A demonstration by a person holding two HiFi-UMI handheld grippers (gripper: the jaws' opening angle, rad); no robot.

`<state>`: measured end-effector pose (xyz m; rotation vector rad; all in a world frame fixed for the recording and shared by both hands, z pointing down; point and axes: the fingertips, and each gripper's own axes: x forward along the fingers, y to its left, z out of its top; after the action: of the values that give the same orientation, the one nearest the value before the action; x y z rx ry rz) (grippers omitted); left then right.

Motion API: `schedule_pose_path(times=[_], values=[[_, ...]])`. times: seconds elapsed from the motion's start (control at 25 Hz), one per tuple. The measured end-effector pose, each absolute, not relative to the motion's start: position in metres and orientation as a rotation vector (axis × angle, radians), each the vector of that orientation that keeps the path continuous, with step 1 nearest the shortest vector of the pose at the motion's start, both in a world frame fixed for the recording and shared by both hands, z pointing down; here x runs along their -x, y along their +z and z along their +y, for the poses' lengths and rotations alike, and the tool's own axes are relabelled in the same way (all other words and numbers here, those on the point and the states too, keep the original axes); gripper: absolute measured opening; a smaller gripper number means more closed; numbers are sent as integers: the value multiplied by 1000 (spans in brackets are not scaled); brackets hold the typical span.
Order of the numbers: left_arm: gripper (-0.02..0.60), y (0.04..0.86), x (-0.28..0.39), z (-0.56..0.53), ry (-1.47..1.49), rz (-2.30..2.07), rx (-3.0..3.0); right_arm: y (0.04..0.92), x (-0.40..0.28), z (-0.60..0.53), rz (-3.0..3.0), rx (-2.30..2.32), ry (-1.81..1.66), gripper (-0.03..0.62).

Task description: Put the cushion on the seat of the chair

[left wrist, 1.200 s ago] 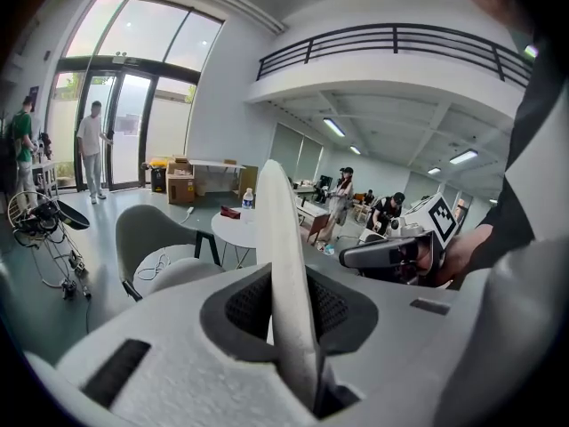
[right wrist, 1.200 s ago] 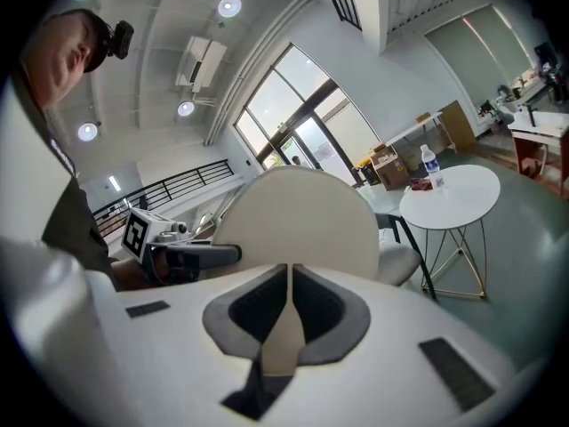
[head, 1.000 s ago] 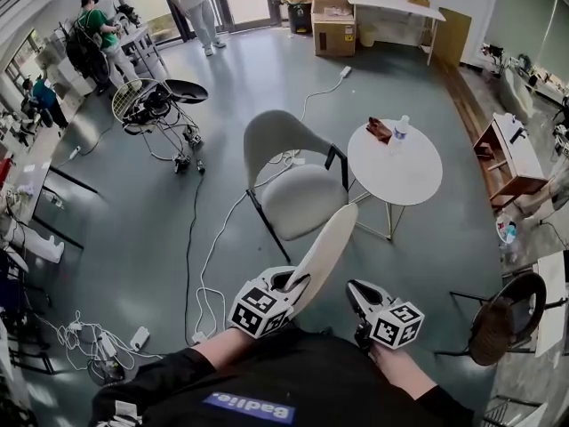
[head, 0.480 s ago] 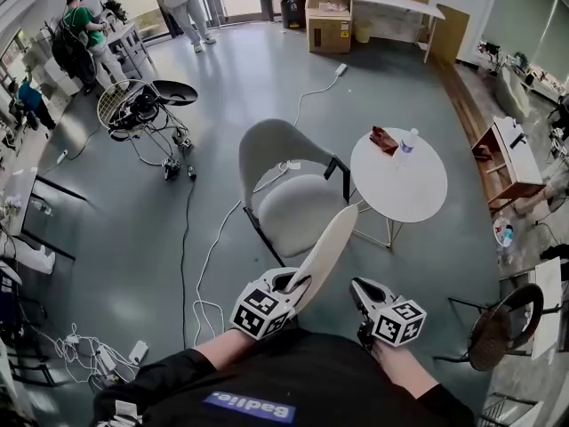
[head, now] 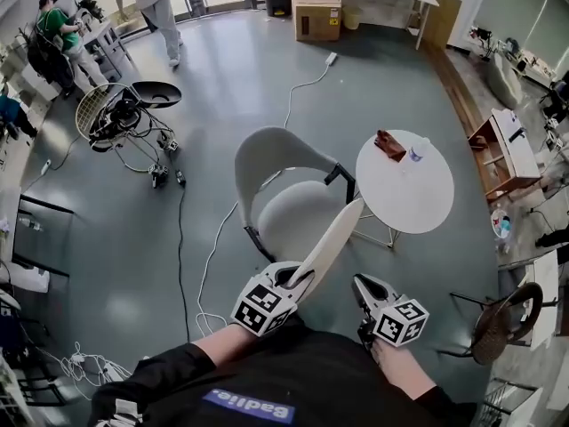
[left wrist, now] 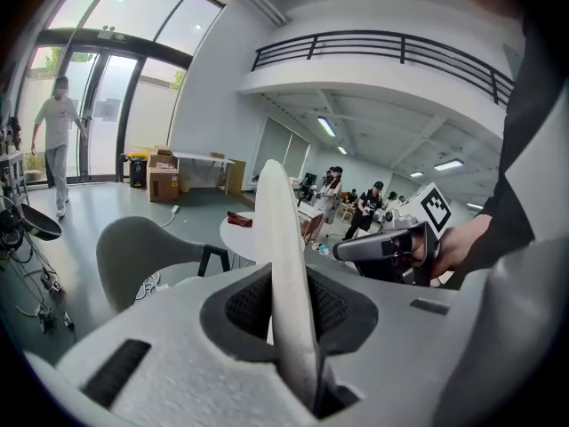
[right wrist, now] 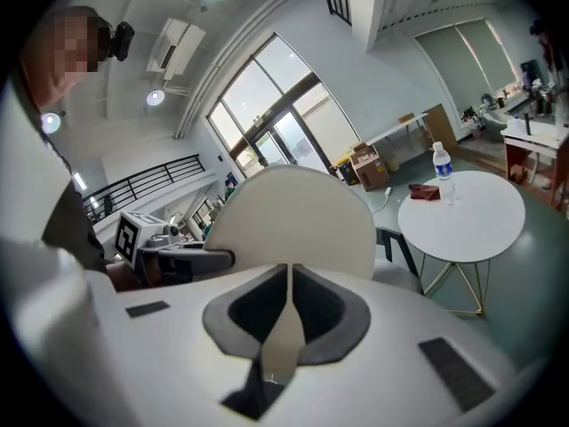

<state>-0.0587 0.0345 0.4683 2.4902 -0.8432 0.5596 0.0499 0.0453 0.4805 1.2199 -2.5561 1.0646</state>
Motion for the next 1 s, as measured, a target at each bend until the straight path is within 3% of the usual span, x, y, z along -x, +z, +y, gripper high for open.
schedule_pose_path(times=[1.0], values=[[71, 530, 65, -98, 867, -1035, -2454, 530, -69, -40, -2562, -1046, 1177, 40]])
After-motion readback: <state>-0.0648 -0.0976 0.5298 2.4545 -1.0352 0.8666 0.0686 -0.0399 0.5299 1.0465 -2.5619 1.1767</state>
